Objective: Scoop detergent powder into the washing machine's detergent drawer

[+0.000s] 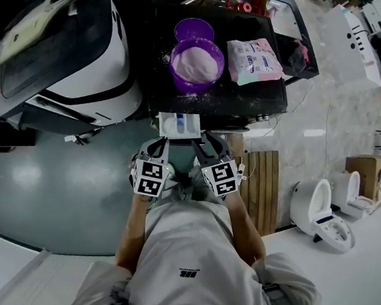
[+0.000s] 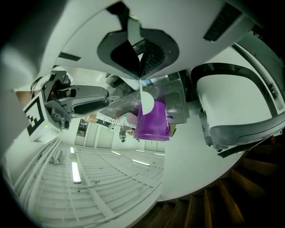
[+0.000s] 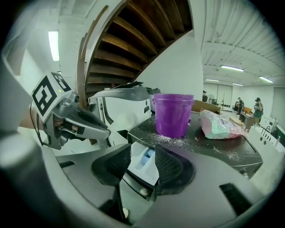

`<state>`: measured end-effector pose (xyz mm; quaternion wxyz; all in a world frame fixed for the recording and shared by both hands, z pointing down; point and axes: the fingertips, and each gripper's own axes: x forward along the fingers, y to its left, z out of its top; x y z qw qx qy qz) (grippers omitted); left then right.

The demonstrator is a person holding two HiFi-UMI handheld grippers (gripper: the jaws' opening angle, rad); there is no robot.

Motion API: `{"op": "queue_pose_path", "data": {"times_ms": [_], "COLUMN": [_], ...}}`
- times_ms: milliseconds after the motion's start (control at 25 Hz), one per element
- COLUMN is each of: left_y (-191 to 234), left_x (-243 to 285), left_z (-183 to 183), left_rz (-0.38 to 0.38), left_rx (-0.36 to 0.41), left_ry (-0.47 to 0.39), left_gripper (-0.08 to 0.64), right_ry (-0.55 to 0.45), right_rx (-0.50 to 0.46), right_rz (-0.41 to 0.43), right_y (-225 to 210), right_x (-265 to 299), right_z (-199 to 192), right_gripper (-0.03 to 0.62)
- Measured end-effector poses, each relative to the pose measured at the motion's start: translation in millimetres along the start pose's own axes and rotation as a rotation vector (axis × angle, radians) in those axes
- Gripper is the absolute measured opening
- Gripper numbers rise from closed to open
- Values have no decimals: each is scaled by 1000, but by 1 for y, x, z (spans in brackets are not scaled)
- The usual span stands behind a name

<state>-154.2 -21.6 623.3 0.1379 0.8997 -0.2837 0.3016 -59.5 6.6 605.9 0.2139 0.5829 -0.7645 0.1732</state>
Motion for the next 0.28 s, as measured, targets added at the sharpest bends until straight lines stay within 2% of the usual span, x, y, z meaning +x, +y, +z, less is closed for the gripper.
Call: {"op": "queue_pose_path", "data": {"times_ms": [280], "left_y": [2], "left_x": [-8], "left_z": [2], "left_rz": [-10], "left_rx": [12], "left_ry": [-16], "left_gripper": [15], "right_ry": [-11], "right_rx": [11], "right_rz": [-13], "right_y": [5], "right_x": [-6], "right_z": [6], "right_gripper": [169]}}
